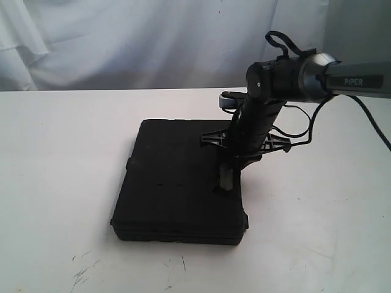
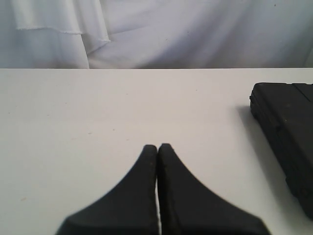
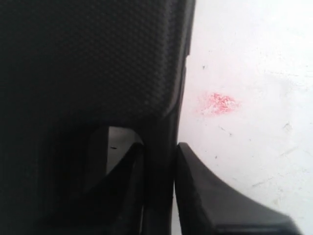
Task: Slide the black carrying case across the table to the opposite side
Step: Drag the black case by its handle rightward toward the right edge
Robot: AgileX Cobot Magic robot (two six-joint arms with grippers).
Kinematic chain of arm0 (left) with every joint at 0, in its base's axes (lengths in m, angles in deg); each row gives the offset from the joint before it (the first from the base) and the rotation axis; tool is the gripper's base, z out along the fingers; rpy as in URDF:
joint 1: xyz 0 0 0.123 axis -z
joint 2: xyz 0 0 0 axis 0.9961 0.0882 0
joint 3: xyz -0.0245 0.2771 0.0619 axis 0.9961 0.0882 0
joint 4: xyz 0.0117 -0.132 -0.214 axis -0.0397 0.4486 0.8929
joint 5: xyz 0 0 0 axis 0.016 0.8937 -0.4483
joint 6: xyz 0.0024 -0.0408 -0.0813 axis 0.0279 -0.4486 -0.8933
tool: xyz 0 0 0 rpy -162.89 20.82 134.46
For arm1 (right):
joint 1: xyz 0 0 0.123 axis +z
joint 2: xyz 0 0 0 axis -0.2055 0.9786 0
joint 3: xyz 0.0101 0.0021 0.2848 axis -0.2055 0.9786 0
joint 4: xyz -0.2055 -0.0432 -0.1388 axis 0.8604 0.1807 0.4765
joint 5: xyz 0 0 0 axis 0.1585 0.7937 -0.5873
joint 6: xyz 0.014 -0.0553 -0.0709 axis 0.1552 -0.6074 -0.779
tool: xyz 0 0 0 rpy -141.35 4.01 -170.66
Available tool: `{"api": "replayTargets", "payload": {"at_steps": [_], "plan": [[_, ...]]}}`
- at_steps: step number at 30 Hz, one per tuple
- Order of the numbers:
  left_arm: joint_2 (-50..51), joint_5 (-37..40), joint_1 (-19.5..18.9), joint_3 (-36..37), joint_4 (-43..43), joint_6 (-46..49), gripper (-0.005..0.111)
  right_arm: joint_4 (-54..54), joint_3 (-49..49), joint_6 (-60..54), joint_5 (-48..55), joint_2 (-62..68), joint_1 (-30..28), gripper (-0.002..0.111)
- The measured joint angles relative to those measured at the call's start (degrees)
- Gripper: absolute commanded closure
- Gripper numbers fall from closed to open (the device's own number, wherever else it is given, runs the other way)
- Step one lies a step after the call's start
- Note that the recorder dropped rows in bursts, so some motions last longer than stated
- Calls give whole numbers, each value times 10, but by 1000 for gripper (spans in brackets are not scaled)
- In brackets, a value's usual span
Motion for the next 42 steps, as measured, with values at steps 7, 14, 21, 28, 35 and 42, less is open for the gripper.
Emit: {"api": "replayTargets", "payload": {"at_steps": [7,14,21,28,35,42], "plan": [[0,0,0,0,0,0,107,29,-4,4,42,-1,-20,108],[0,0,0,0,0,0,107,69,-4,-13,94,-9,-61,108],[0,0,0,0,0,0,107,102,-4,-39,127,-10,-115,108],[0,0,0,0,0,0,107,114,-4,-50,133,-10,-141,108],[0,0,0,0,0,0,107,116,-4,-55,136,-10,-168,108],[0,0,0,0,0,0,107,118,-4,-65,137,-10,-189,108]]}}
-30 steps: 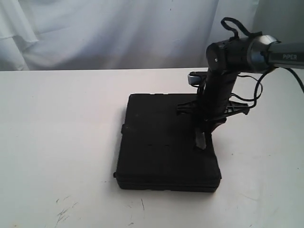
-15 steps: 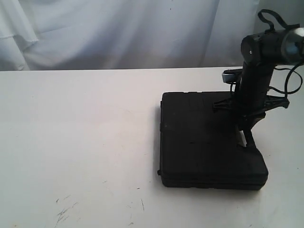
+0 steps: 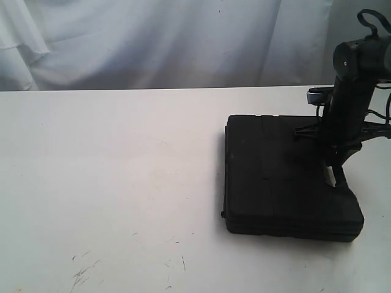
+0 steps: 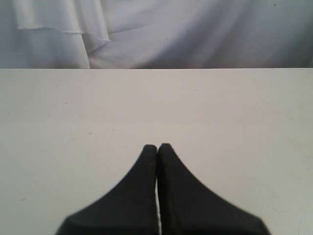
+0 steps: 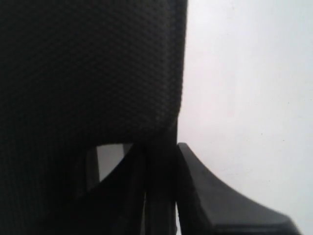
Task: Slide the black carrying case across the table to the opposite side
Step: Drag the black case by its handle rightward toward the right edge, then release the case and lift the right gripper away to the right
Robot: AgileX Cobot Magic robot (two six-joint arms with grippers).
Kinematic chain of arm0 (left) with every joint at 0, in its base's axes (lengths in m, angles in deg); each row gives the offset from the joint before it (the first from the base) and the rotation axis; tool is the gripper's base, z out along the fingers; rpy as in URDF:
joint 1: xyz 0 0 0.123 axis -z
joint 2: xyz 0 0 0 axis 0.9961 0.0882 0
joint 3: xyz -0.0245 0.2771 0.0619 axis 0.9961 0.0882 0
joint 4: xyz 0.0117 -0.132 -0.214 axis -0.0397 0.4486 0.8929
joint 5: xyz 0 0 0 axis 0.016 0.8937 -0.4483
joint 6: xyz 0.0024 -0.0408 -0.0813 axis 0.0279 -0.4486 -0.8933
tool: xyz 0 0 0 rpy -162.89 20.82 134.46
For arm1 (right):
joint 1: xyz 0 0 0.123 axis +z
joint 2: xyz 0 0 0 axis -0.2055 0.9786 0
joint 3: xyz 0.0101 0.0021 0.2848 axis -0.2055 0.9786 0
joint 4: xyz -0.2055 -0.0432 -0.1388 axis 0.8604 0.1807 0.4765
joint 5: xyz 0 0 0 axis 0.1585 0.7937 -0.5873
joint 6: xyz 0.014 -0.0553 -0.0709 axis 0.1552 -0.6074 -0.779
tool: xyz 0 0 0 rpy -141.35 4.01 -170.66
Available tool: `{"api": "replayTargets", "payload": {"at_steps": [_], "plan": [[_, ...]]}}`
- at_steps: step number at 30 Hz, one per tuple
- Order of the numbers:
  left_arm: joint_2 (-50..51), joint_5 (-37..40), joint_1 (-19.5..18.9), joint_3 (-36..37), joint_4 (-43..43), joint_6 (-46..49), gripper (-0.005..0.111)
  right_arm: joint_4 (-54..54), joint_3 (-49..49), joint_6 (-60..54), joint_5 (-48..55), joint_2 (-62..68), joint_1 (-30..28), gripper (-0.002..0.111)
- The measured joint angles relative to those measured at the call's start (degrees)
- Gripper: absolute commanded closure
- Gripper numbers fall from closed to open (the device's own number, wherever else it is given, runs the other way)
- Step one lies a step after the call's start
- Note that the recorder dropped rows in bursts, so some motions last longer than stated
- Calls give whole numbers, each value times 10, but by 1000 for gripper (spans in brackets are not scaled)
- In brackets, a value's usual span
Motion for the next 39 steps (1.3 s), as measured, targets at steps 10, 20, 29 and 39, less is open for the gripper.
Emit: {"api": "replayTargets", "payload": {"at_steps": [10,20,29,39], "plan": [[0,0,0,0,0,0,107,0,0,-41,-13,0,-16,108],[0,0,0,0,0,0,107,-2,0,-55,-22,0,-18,92],[0,0,0,0,0,0,107,-25,0,-62,-26,-17,-26,61],[0,0,0,0,0,0,107,-120,0,-68,-4,-114,-47,108]]}}
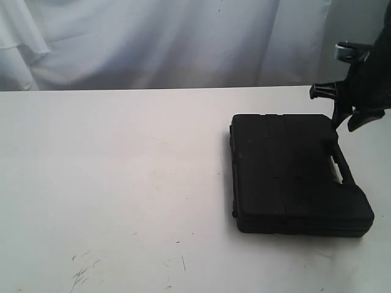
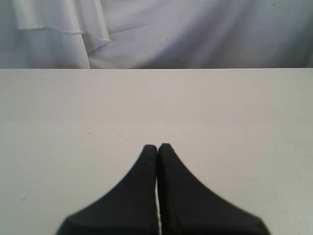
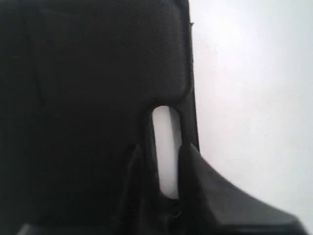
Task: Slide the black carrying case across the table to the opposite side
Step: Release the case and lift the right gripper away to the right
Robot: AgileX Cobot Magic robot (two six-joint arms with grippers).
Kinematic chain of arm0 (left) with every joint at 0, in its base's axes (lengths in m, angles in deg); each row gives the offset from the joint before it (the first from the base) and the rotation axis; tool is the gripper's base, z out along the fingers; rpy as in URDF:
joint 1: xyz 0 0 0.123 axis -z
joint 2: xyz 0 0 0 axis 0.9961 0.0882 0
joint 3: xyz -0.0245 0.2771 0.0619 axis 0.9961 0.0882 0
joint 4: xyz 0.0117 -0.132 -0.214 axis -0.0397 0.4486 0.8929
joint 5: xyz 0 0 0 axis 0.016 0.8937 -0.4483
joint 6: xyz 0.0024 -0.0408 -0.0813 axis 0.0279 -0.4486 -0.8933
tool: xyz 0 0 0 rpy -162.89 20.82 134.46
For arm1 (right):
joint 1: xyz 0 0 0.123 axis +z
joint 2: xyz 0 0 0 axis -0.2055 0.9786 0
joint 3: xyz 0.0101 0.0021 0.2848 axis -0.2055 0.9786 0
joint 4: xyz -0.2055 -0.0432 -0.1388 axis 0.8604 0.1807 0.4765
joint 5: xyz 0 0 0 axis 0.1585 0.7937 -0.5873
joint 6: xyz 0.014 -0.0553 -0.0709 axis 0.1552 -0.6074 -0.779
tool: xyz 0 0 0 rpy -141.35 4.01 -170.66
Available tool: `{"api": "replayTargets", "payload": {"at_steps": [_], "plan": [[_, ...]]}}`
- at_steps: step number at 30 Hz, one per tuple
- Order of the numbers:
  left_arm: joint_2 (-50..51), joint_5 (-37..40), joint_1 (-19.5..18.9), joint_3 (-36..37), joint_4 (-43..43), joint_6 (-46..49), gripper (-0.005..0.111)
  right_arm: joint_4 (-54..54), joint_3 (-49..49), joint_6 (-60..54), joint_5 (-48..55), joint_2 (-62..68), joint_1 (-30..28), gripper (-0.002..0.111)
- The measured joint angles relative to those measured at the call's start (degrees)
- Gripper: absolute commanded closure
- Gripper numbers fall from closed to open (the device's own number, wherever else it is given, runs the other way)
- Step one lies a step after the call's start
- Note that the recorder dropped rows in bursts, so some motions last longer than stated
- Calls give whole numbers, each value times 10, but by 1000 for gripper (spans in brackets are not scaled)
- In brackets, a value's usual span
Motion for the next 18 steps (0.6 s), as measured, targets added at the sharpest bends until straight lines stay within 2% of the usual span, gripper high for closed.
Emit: {"api": "replayTargets", "payload": {"at_steps": [3,10,14,18], "plan": [[0,0,0,0,0,0,107,-33,17,-16,-14,-66,5,108],[0,0,0,0,0,0,107,-65,252,-28,-214,-328,56,108],[0,0,0,0,0,0,107,-68,307,-29,-233,-438,73,108],[0,0,0,0,0,0,107,-70,316,-28,-201,-504,77,108]]}}
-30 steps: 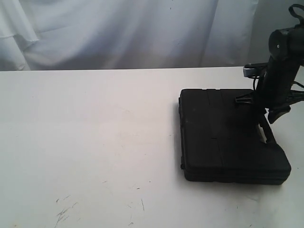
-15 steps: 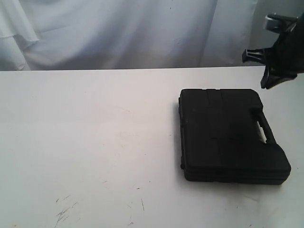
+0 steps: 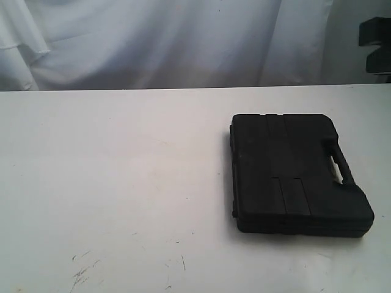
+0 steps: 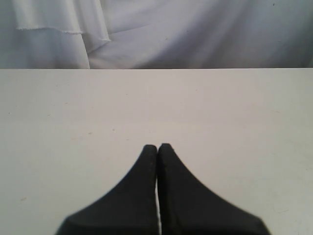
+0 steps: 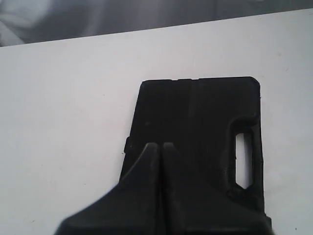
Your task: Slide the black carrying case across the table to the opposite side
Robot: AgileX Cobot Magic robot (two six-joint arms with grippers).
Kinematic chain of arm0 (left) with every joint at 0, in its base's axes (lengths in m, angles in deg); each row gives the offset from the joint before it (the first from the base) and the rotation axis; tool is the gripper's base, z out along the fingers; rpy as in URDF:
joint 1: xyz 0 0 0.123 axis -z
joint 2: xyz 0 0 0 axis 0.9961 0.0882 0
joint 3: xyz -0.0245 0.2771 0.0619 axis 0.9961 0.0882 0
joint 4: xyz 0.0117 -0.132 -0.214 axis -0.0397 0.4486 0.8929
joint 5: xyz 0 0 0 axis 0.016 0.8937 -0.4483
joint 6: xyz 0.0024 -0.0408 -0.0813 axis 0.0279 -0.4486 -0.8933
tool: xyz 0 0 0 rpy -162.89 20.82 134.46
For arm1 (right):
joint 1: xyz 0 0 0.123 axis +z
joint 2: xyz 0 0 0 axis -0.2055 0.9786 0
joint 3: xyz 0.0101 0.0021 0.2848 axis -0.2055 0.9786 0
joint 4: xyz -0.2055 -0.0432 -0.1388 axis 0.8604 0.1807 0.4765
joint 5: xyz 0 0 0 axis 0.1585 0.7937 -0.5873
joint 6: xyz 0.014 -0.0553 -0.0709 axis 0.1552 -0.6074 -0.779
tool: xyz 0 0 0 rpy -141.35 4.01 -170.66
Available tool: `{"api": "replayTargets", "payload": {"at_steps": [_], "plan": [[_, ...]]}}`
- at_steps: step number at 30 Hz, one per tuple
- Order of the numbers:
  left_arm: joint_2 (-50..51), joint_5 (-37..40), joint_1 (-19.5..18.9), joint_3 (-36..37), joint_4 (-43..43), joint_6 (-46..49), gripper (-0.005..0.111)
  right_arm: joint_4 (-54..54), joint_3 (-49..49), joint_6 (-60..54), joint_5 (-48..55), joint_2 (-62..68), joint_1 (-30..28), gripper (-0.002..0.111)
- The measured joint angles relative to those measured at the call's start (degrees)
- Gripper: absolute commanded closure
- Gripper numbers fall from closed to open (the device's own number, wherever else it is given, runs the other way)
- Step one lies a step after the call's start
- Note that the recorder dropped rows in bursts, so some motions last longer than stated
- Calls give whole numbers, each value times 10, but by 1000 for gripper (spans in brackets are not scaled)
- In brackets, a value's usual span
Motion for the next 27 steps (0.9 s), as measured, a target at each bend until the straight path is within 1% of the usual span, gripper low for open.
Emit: {"api": "replayTargets", "payload": {"at_steps": [3,13,16,18,20,22,27], "plan": [[0,0,0,0,0,0,107,-1,1,1,29,-40,0,108],[0,0,0,0,0,4,107,-1,1,1,34,-100,0,108],[0,0,0,0,0,4,107,19,12,1,34,-129,0,108],[0,0,0,0,0,4,107,33,47,1,17,-167,-13,108],[0,0,0,0,0,4,107,49,107,1,-21,-216,-35,108],[0,0,0,0,0,4,107,58,180,1,-80,-275,-58,108],[0,0,0,0,0,4,107,78,311,1,-164,-406,-93,108]]}}
